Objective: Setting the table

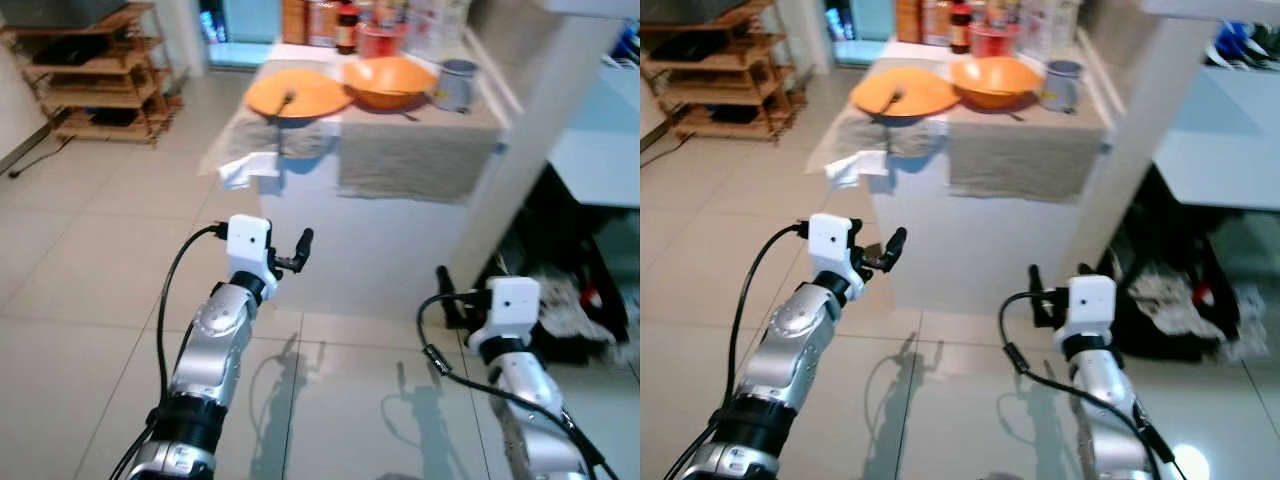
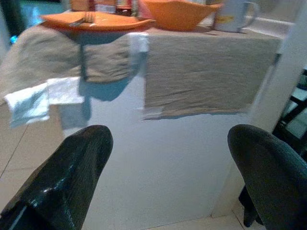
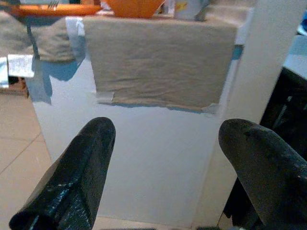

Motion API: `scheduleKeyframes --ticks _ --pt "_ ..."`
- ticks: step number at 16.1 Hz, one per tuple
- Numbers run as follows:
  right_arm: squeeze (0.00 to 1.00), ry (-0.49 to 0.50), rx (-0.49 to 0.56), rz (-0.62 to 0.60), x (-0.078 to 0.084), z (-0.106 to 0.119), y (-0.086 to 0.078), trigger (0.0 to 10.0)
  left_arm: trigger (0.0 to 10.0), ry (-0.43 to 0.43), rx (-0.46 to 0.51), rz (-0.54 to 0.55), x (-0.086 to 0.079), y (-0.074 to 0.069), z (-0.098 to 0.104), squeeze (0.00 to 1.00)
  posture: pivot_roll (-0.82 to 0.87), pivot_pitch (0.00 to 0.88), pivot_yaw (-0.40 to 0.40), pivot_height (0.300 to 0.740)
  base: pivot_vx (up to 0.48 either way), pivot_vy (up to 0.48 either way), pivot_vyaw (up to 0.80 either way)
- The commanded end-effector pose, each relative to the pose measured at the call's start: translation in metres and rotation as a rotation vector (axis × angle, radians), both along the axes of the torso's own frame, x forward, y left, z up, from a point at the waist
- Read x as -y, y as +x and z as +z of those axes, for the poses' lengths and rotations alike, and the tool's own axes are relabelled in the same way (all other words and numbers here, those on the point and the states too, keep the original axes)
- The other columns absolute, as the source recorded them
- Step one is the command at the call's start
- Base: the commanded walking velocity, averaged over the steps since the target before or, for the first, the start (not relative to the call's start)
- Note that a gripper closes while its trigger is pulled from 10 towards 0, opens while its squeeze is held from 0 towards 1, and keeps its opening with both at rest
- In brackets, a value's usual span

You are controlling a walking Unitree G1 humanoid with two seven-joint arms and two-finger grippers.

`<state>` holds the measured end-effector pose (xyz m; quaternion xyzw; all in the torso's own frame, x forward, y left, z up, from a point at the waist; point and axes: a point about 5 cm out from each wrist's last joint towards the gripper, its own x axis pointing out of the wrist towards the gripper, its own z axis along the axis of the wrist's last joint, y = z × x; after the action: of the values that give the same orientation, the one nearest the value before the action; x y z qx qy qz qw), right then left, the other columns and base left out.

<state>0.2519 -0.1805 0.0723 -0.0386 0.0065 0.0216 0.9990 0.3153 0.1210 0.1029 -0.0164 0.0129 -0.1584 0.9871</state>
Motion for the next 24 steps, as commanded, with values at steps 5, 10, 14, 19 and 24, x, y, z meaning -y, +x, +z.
scheduleKeyframes --ticks 5,10,14,19,24 --pt "0.00 -0.020 0.049 0.003 0.002 0.010 0.003 10.0 10.0 -0.046 0.050 0.029 0.002 0.005 0.015 0.00 -0.09 0.000 0.017 0.727 0.457 0.000 0.00" --pt "0.00 -0.025 0.039 0.011 0.002 0.007 0.002 10.0 10.0 -0.043 0.065 0.070 0.000 0.007 0.018 0.00 -0.09 0.000 0.012 0.727 0.248 0.379 0.00" --pt "0.00 -0.030 0.024 0.028 0.001 0.005 0.003 10.0 10.0 -0.036 0.088 0.098 -0.004 0.008 0.023 0.00 -0.09 0.000 0.006 0.727 0.130 0.416 0.00" --pt "0.00 -0.031 0.024 0.040 0.000 0.004 0.004 10.0 10.0 0.030 0.116 0.097 -0.002 0.008 0.027 0.00 -0.08 0.000 0.002 0.727 0.301 0.325 0.00" --pt "0.00 -0.032 0.022 0.044 -0.001 0.004 0.003 10.0 10.0 0.076 0.117 0.025 0.009 0.005 0.024 0.00 -0.08 0.000 0.005 0.727 0.192 0.000 0.00"
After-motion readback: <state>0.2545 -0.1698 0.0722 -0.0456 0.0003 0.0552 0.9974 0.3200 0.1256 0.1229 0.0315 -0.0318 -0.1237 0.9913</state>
